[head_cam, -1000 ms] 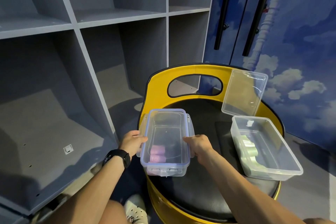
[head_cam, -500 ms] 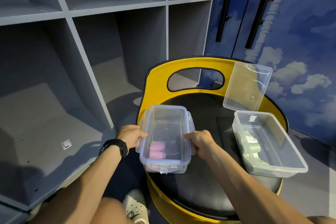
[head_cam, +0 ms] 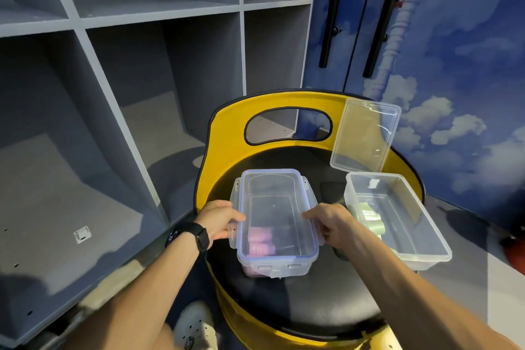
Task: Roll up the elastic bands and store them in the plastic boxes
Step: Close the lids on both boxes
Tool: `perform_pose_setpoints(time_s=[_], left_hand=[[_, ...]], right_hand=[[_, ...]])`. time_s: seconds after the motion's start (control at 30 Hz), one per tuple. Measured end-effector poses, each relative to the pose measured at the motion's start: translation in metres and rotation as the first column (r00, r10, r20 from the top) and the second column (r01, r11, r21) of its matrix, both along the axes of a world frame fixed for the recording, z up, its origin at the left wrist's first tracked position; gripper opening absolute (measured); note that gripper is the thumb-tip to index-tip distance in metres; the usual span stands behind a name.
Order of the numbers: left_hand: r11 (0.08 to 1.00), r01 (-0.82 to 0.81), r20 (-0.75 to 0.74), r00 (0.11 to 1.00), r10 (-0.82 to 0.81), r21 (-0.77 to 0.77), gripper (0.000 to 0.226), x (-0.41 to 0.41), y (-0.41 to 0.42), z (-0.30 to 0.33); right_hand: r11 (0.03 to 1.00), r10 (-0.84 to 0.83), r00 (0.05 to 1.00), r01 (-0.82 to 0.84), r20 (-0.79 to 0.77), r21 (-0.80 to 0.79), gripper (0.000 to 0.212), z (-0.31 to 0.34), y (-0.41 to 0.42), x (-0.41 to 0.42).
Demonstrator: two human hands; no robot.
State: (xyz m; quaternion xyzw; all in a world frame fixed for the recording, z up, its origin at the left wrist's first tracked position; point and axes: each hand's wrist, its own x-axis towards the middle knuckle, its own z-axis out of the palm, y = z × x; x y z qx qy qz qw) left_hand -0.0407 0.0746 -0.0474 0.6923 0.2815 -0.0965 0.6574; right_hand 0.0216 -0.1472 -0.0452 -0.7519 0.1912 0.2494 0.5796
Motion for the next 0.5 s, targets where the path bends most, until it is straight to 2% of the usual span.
perform_pose_setpoints(time_s=[0.03,0.13,0.23,0.37,0.5], left_hand=[[1.000,0.010,-0.005,1.000,-0.010,0.010,0.021,0.002,-0.008,0.002],[0.999,0.044,-0.014,0.999,-0.044,0.028,0.025,0.007,-0.023,0.004],[0.995,0.087,-0.029,0.996,-0.085,0.044,0.020,0.013,-0.029,0.004],[0.995,0.069,-0.025,0.997,-0.067,0.076,0.004,0.020,-0.033,0.003],[0.994,0.060,-0.017,0.998,-0.058,0.095,0.005,0.025,-0.032,0.003]], right_hand=[[1.000,0.003,1.000,-0.003,-0.004,-0.012,0.018,0.001,-0.006,0.000],[0.999,0.027,1.000,-0.028,-0.013,-0.034,0.015,0.004,-0.022,0.000],[0.999,0.039,0.999,-0.040,-0.023,-0.029,0.011,0.004,-0.030,0.001],[1.000,0.016,1.000,-0.016,-0.006,0.007,0.010,0.002,-0.031,0.008],[1.000,-0.014,1.000,0.014,0.025,0.026,0.015,-0.003,-0.027,0.017]])
